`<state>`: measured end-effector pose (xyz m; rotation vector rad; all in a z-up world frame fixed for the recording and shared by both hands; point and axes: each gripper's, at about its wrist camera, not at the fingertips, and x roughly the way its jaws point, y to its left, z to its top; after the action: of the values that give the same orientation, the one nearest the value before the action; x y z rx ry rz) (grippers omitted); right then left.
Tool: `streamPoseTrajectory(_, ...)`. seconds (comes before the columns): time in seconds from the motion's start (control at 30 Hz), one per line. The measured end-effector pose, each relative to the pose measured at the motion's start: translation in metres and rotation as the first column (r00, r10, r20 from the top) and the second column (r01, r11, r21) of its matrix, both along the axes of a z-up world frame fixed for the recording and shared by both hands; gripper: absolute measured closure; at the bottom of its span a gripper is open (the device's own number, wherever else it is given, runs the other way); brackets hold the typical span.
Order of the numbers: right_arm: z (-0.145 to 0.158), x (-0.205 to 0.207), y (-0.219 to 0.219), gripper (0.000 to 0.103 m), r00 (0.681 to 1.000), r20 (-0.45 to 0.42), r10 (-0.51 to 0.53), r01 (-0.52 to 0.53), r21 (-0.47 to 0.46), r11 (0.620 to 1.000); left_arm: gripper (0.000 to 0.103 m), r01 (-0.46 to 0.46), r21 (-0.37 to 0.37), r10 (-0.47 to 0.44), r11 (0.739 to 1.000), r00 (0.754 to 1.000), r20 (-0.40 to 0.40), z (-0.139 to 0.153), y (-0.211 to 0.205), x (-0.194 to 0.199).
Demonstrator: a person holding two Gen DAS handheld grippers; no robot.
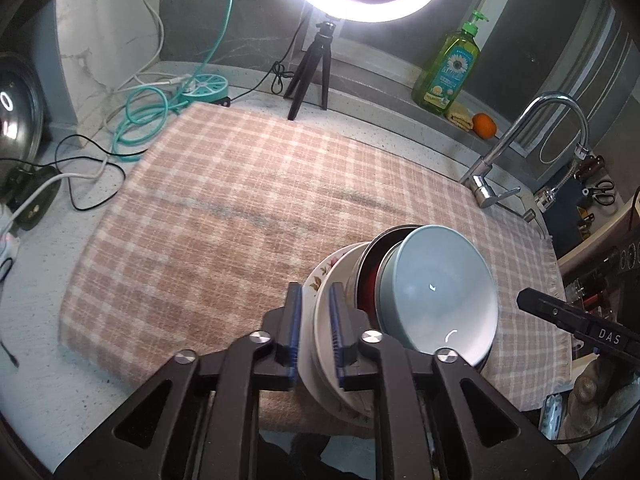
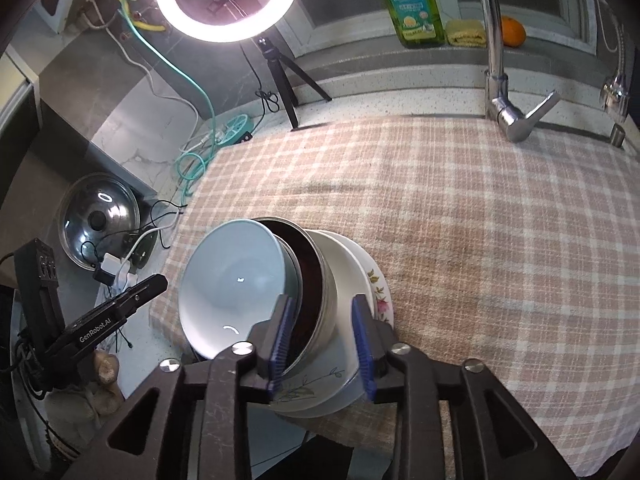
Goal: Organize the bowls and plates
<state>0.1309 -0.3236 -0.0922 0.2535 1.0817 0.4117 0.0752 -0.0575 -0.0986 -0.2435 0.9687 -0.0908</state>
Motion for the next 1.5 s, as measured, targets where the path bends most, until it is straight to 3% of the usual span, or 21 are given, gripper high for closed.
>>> streamPoseTrajectory(0.07, 0.006, -0.005, 0.0, 0.059, 0.999, 0.032, -0.001, 0.001, -0.011, 1.0, 0.081, -0.005, 0.005, 0.005, 1.0, 1.0, 0.01, 0.004, 0.0, -0.005)
streamPoseTrajectory(0.17, 0.014, -0.013, -0.002, 0.055, 0.997, 0.076, 0.003, -0.001, -0.024, 1.0, 0.07, -0.015, 0.008, 0.014, 1.0, 1.0, 0.019, 0.009, 0.0, -0.012)
streamPoseTrajectory(0.2, 0.016, -0.015, -0.002, 0.054, 0.996, 0.089, 0.005, -0.002, -0.034, 0.999, 0.062, -0.02, 0.012, 0.02, 1.0, 1.0, 0.02, 0.01, 0.0, -0.015)
streamPoseTrajectory(0.27, 0.02, -0.019, -0.003, 0.042, 0.994, 0.11, 0.009, -0.004, -0.047, 0.999, 0.057, -0.038, 0.016, 0.038, 0.999, 0.999, 0.031, 0.014, -0.001, -0.021)
streamPoseTrajectory(0.5, 0.032, -0.04, -0.007, 0.039, 0.981, 0.191, 0.03, -0.011, -0.102, 0.995, 0.045, -0.06, 0.056, 0.056, 0.997, 0.996, 0.064, 0.026, -0.012, -0.04)
streamPoseTrajectory(0.6, 0.039, -0.048, -0.008, 0.031, 0.974, 0.224, 0.02, 0.007, -0.12, 0.993, 0.043, -0.065, 0.084, 0.058, 0.994, 0.995, 0.081, 0.032, -0.02, -0.047)
streamPoseTrajectory(1.1, 0.052, -0.078, 0.004, 0.03, 0.945, 0.286, -0.156, 0.207, -0.155, 0.966, 0.04, 0.066, 0.135, -0.079, 0.989, 0.992, 0.096, 0.044, -0.025, -0.044)
streamPoseTrajectory(1.5, 0.059, -0.097, 0.019, 0.03, 0.914, 0.338, -0.225, 0.31, -0.226, 0.923, 0.04, 0.148, 0.135, -0.161, 0.98, 0.983, 0.09, 0.041, -0.028, -0.047)
